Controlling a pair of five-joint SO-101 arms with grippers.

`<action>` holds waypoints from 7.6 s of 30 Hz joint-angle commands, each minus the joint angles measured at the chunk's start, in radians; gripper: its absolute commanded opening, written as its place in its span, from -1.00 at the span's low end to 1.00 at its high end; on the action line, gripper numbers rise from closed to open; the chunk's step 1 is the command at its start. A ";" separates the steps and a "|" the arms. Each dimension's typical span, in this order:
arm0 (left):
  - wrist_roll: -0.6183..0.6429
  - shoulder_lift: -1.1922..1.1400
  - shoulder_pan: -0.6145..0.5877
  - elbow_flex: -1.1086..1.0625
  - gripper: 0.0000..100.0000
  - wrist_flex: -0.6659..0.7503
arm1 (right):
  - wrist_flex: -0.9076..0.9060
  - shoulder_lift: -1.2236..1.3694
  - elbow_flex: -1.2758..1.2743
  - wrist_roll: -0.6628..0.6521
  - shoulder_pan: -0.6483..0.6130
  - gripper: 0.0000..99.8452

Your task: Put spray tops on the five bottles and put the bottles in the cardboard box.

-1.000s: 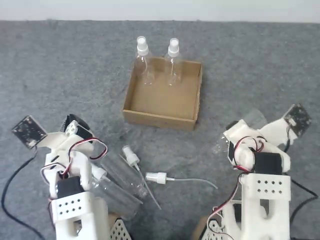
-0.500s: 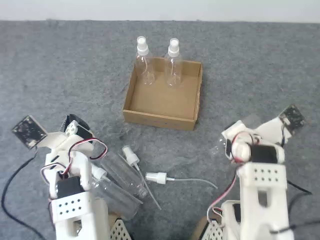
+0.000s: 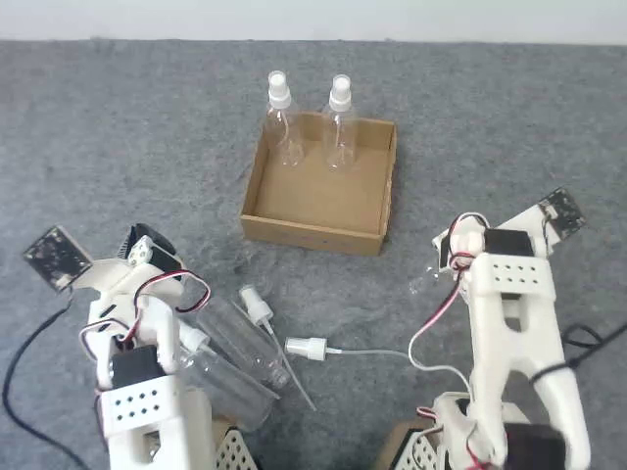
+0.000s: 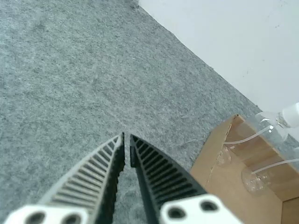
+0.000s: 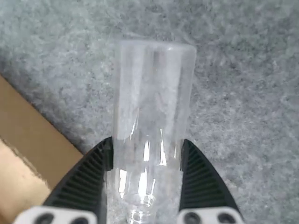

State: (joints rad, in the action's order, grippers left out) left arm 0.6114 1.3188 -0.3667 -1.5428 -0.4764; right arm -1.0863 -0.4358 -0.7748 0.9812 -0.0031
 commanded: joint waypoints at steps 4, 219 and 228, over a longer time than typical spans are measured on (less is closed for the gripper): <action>-0.008 0.021 -0.006 0.005 -0.98 0.002 | 0.110 0.081 0.069 -0.002 0.002 -0.99; -0.009 0.021 -0.005 0.004 -0.98 0.002 | 0.111 0.145 -0.147 -2.217 -0.039 -0.49; -0.009 0.021 -0.005 0.004 -0.98 0.002 | 0.113 0.090 -0.147 -2.186 -0.041 -0.49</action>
State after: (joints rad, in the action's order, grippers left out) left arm 0.6114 1.3188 -0.3667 -1.5428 -0.4764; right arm -0.9897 -0.2869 -0.9390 -1.2252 -0.0292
